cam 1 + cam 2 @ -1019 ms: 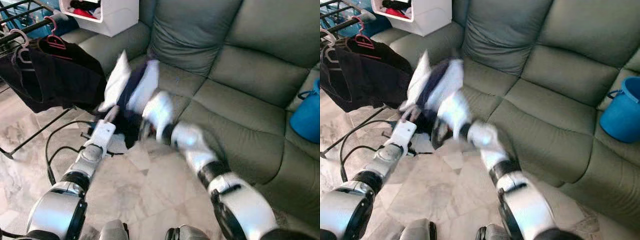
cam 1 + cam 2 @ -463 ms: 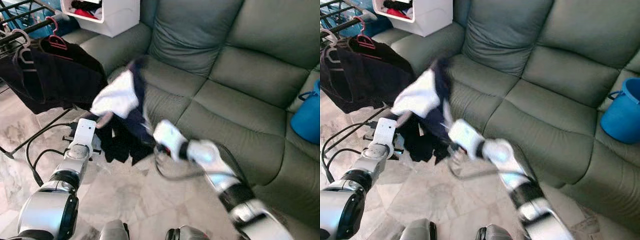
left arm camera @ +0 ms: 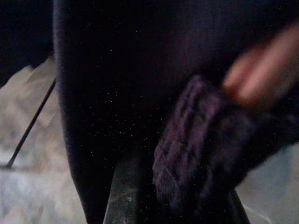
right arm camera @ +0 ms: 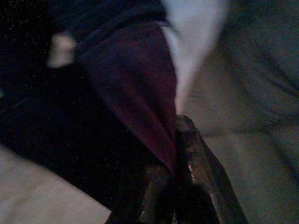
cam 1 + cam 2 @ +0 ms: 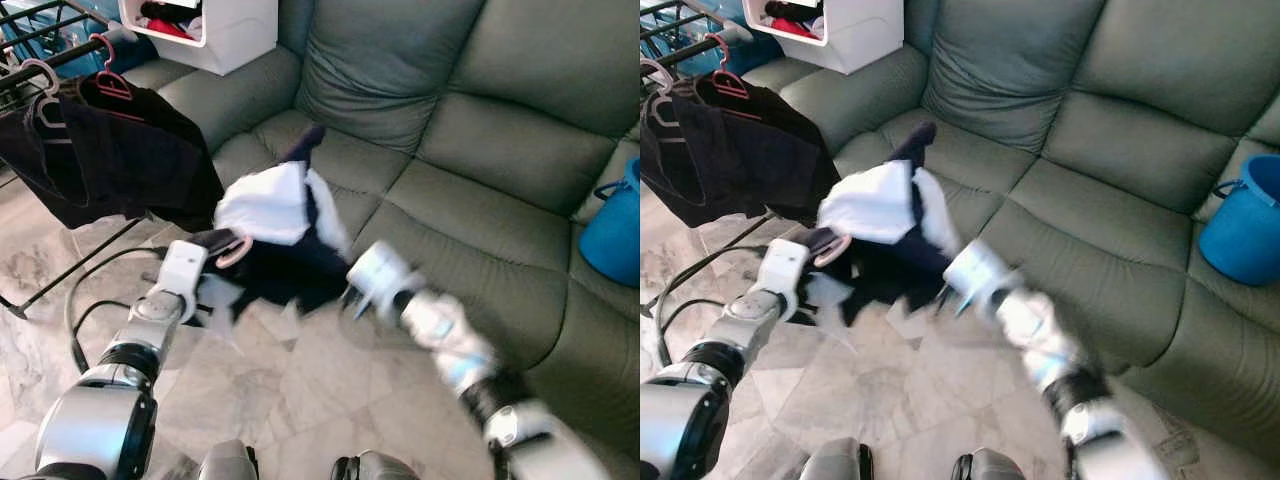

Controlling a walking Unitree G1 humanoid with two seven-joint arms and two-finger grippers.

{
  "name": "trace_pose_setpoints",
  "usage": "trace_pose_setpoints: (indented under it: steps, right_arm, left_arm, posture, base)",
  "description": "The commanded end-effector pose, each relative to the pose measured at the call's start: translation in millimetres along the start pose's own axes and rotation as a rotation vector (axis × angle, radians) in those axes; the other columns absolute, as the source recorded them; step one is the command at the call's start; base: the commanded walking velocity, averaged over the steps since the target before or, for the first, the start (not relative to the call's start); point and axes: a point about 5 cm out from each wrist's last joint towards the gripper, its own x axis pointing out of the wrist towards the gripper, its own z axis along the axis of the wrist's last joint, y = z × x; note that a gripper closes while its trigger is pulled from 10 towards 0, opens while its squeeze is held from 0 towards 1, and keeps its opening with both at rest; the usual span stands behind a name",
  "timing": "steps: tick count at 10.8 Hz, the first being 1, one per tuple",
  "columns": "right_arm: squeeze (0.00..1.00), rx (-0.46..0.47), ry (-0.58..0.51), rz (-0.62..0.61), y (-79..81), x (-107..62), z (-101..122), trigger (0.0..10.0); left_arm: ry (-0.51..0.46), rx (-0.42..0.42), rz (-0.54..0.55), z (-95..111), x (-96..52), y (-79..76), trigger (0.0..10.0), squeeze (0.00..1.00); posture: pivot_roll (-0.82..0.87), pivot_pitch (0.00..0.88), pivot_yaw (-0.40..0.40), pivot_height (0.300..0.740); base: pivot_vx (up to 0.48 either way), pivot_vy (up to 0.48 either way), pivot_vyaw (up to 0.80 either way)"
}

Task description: Hang hanger

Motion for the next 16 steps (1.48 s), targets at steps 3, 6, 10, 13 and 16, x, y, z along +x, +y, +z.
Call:
trace_pose_setpoints:
  steps: [3, 6, 10, 13, 16]
  right_arm:
    - [1.00, 0.071, 0.046, -0.003, -10.1, -6.3, -14, 10.0]
    - [1.00, 0.050, -0.045, 0.142, 20.6, -4.1, -4, 10.0]
    - [1.00, 0.088, -0.319, 0.370, 40.1, -12.0, 39, 10.0]
    - [1.00, -0.098, -0.404, 0.425, -2.5, -26.6, 54, 10.0]
    - [1.00, -0.250, -0.407, 0.457, -49.2, -44.8, 59, 10.0]
  left_arm:
    - [-0.096, 0.011, -0.042, 16, -3.3, 10.9, 0.0, 0.00]
    - [-0.087, -0.191, -0.083, 11, -3.3, 3.6, 0.0, 0.00]
    - [-0.189, -0.069, -0.084, 31, -4.1, 3.9, 0.0, 0.00]
    - [-0.242, 0.200, -0.202, 35, -13.1, 15.3, 0.0, 0.00]
    - [-0.189, 0.472, -0.380, 16, -22.6, 15.5, 0.0, 0.00]
  posture:
    - [-0.06, 0.000, -0.042, 0.740]
    - [-0.07, 0.000, -0.030, 0.740]
    - [-0.07, 0.000, -0.031, 0.740]
    - [-0.07, 0.000, -0.029, 0.740]
    - [-0.07, 0.000, -0.027, 0.740]
  base:
    - [0.000, 0.000, 0.00]
    - [0.000, 0.000, 0.00]
    - [0.000, 0.000, 0.00]
    - [0.000, 0.000, 0.00]
    - [0.000, 0.000, 0.00]
